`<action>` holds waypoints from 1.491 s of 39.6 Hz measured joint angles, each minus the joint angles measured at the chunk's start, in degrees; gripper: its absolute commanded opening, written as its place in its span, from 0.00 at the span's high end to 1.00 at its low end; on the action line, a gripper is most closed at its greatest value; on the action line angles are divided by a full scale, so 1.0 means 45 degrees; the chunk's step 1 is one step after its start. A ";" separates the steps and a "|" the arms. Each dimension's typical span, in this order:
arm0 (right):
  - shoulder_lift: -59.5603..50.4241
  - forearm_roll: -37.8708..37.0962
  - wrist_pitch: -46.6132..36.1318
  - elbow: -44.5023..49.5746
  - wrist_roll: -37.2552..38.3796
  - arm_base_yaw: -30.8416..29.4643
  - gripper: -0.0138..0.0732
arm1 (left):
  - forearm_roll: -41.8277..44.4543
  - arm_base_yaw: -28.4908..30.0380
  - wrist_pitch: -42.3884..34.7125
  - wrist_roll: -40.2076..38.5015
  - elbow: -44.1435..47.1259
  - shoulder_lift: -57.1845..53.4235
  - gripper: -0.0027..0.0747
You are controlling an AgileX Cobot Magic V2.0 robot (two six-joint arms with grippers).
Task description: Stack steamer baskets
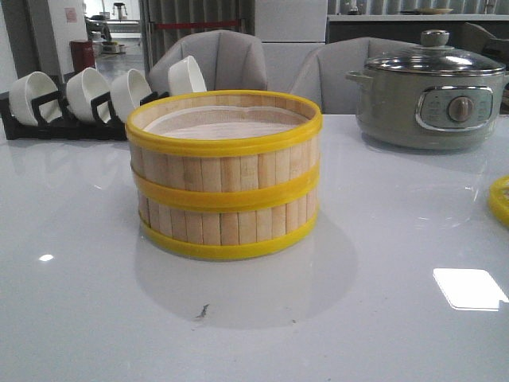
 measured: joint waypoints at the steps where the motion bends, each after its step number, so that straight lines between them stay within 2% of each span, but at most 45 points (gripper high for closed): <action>1: 0.0000 0.0000 0.0000 0.0000 0.0000 0.0000 0.40 | 0.0000 0.0000 0.0000 0.0000 0.0000 0.0000 0.85; 43: 0.0081 0.0000 0.0192 0.0000 0.0000 0.0000 0.41 | 0.0000 0.0000 0.0000 0.0000 0.0000 0.0000 0.85; 48: 0.0319 0.0000 0.0192 0.0000 0.0000 0.0000 0.51 | 0.0000 0.0000 0.0000 0.0000 0.0000 0.0000 0.85; 55: 0.0342 0.0029 0.0192 -0.0095 0.0000 0.0050 0.77 | 0.0000 0.0000 0.0000 0.0000 0.0000 0.0000 0.85; 59: 0.0342 0.0029 0.0192 -0.0095 0.0000 0.0062 0.78 | 0.0000 0.0000 0.0000 0.0000 0.0000 0.0000 0.85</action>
